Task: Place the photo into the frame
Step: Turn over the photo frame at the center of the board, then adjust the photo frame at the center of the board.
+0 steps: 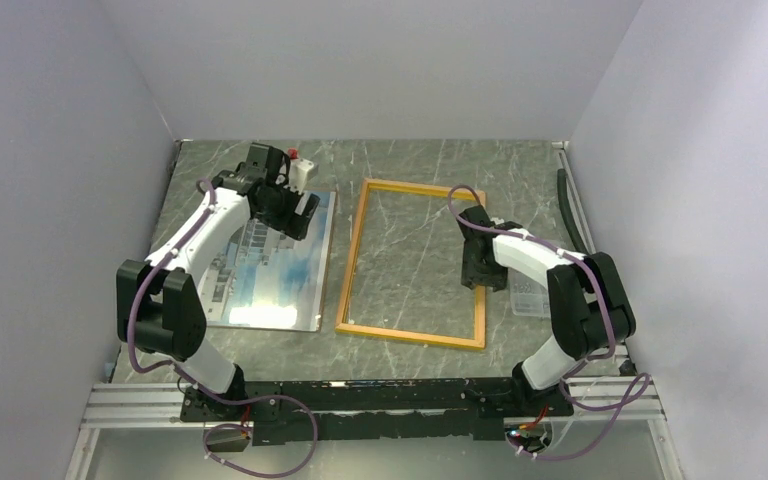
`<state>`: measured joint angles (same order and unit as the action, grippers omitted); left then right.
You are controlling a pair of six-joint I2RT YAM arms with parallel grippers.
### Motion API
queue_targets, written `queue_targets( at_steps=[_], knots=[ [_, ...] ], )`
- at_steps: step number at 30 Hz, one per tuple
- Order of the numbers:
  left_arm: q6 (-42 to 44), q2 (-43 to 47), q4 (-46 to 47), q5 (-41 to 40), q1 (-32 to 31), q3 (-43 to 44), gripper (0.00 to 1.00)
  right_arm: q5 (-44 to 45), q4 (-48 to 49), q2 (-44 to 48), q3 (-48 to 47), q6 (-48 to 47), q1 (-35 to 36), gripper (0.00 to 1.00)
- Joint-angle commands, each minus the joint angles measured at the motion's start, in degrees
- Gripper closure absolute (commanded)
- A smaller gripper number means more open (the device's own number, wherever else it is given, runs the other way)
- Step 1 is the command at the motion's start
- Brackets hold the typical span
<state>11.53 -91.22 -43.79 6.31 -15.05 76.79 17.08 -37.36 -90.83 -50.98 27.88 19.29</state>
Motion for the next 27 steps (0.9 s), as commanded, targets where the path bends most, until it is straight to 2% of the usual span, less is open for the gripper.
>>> queue_targets(
  at_steps=[1, 5, 8, 9, 16, 23, 27],
  knots=[
    [0.99, 2.80, -2.23, 3.18, 2.36, 3.37, 0.09, 2.40, 1.23, 1.62, -0.90, 1.99, 0.34, 0.41],
    [1.15, 2.48, -4.83, 4.33, 6.54, 5.91, 0.08, 5.83, -1.30, 5.57, -5.65, 4.12, 4.86, 0.28],
    [1.55, 2.55, -5.89, 2.87, 9.93, 6.62, 0.07, 5.86, -1.31, 5.27, -12.59, 5.90, 11.70, 0.05],
    [1.46, 2.57, -6.29, 3.02, 11.29, 6.82, 0.07, 5.45, -0.98, 4.03, -14.80, 6.48, 14.23, 0.01],
    [2.48, 1.91, -10.38, 3.71, 22.61, 7.64, 0.05, 2.57, 1.58, -16.00, -34.82, 7.33, 27.52, 0.00],
    [3.58, 4.65, -9.64, 3.62, 30.60, 3.20, 0.05, 0.10, -0.52, -32.56, -51.39, 6.05, 32.84, 0.00],
    [4.65, 5.22, -9.30, 4.23, 34.37, 2.12, 0.05, 0.53, -0.19, -35.31, -52.33, 5.59, 34.35, 0.02]
  ],
)
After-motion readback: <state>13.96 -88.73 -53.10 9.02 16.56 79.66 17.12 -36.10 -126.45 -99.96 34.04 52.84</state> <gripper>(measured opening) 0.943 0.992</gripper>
